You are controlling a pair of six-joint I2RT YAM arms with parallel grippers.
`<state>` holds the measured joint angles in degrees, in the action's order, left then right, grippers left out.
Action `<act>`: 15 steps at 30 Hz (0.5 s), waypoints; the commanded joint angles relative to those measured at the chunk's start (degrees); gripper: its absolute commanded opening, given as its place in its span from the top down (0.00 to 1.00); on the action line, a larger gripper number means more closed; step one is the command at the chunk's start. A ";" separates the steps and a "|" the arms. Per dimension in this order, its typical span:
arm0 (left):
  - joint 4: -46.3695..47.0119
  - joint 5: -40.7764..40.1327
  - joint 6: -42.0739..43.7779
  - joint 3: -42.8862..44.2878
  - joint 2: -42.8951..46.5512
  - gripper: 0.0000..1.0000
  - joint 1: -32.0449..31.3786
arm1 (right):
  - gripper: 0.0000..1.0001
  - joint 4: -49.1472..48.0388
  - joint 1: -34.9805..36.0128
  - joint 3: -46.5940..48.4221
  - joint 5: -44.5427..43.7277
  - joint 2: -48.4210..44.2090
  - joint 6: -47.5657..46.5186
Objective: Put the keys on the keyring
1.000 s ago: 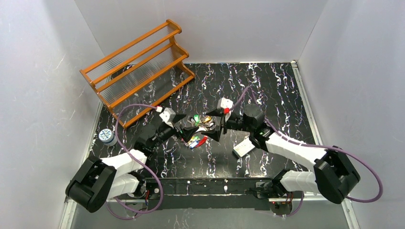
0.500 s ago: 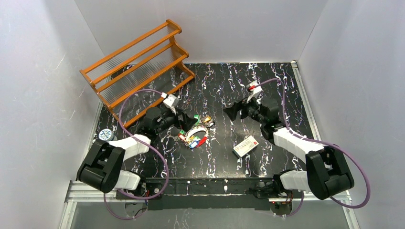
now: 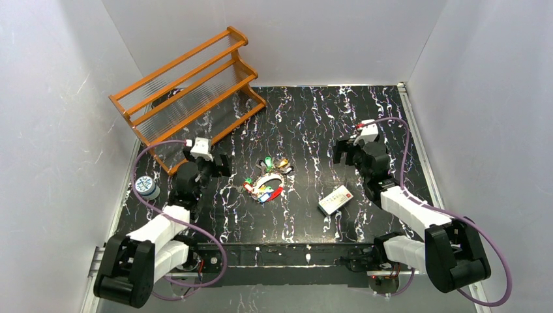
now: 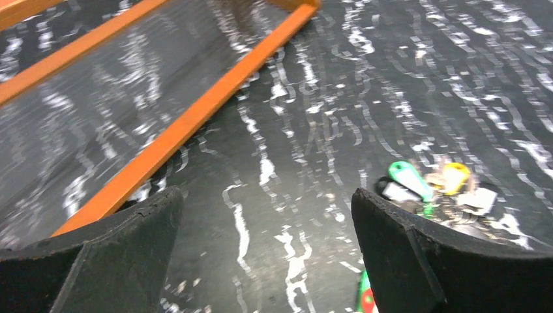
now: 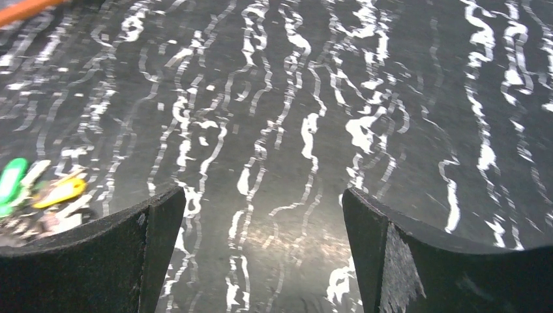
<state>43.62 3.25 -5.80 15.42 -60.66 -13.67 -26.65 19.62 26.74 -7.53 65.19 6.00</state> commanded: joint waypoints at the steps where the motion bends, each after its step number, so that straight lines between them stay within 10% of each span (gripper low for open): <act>1: -1.56 -14.33 5.54 -3.52 3.57 0.02 0.22 | 0.01 0.13 -0.03 -2.48 -11.91 -2.21 -4.19; 15: 16.39 -17.47 10.98 -5.01 -17.86 0.01 0.53 | 0.01 -15.52 -1.34 -13.03 -19.07 1.03 -3.79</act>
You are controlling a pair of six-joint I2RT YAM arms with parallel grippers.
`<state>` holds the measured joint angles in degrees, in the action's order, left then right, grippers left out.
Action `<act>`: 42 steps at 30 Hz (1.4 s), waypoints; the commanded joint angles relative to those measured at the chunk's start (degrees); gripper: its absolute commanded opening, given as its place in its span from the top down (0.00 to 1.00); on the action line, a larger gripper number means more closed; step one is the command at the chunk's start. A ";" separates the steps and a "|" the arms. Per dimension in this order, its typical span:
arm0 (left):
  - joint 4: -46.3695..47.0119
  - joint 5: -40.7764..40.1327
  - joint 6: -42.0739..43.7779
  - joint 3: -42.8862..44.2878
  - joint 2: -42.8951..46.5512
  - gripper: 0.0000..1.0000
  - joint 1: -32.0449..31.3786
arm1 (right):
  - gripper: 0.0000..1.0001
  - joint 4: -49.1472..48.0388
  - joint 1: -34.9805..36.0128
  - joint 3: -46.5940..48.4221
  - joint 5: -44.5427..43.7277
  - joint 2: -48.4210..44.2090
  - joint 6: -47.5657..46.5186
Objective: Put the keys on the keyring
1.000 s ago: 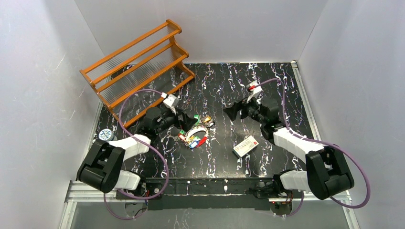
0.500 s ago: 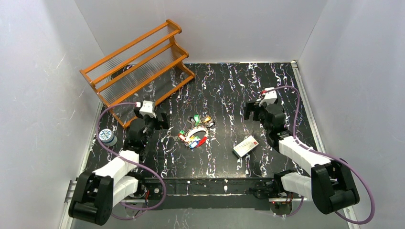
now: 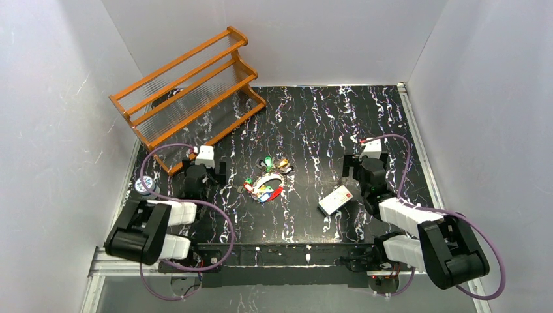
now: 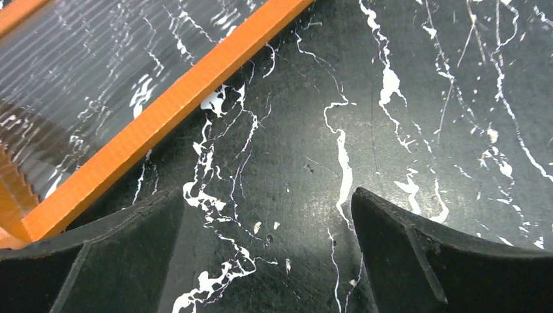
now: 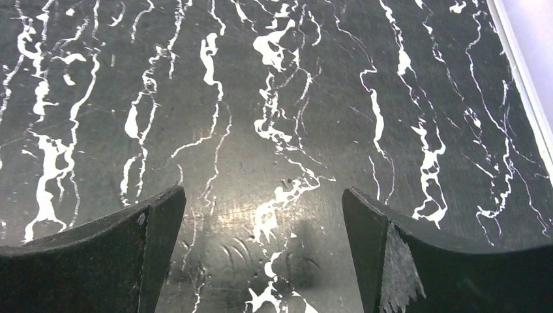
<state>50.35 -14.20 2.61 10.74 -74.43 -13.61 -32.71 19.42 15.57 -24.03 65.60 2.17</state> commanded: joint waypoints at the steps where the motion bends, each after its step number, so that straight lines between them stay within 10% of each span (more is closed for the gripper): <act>1: 10.60 0.83 3.00 0.15 -5.19 0.02 0.61 | 0.01 -10.95 -1.67 -2.59 -1.82 0.52 0.55; 15: 34.84 3.11 2.97 -2.56 -22.35 0.01 4.17 | 0.01 -24.67 -11.46 -6.59 8.67 7.04 6.98; 29: 24.40 0.57 0.56 2.35 -21.45 0.02 5.52 | 0.01 -47.31 -13.30 -4.98 4.37 27.31 0.19; 42: 24.11 0.62 0.37 2.45 -21.43 0.02 5.52 | 0.01 -37.80 -15.46 -1.70 9.30 25.92 1.81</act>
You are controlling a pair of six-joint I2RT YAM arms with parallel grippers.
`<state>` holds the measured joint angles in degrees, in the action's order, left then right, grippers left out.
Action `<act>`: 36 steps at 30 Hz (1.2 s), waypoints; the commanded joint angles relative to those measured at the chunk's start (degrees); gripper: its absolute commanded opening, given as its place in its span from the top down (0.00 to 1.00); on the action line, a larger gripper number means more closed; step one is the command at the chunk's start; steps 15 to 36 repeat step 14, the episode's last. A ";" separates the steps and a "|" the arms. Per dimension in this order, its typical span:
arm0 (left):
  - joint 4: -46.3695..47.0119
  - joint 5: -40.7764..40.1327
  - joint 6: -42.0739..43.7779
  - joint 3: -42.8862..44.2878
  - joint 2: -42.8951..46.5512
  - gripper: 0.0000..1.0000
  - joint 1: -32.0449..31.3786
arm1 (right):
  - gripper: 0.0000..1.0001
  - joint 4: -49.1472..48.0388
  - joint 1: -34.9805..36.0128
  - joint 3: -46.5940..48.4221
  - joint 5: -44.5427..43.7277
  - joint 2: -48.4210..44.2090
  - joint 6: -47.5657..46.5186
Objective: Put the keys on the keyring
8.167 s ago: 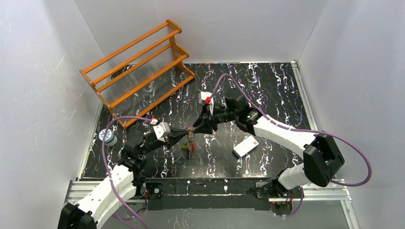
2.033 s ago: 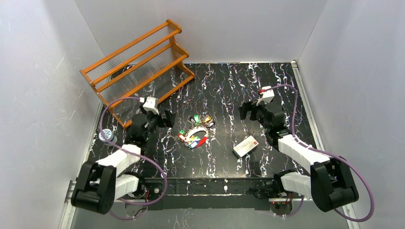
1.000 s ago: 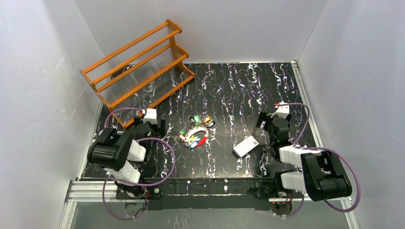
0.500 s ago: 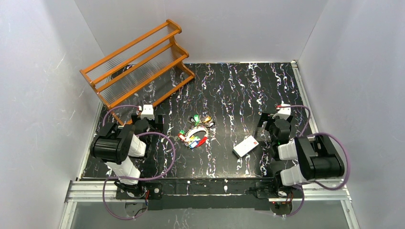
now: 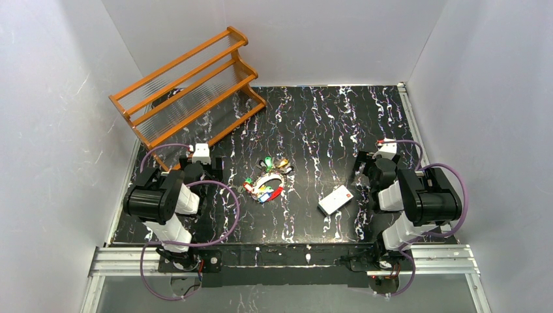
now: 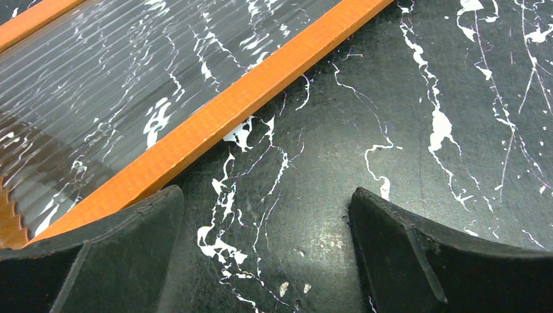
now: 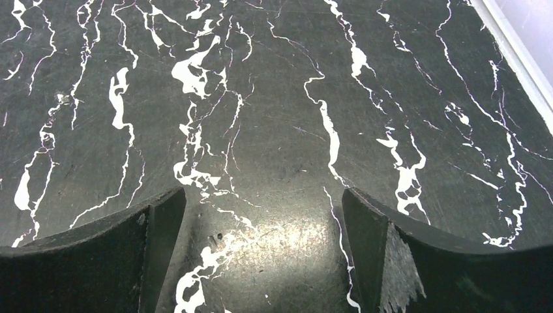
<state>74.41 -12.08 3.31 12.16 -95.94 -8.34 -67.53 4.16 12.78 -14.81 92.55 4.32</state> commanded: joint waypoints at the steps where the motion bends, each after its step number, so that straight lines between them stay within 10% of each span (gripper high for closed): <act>1: 0.04 -1.54 -0.38 1.03 0.13 0.02 0.25 | 0.01 -3.44 -0.20 1.10 0.12 -0.91 -0.35; 36: -0.76 -1.01 -0.60 1.29 0.23 0.02 0.60 | 0.01 -3.22 -0.21 1.10 0.15 -0.97 -0.37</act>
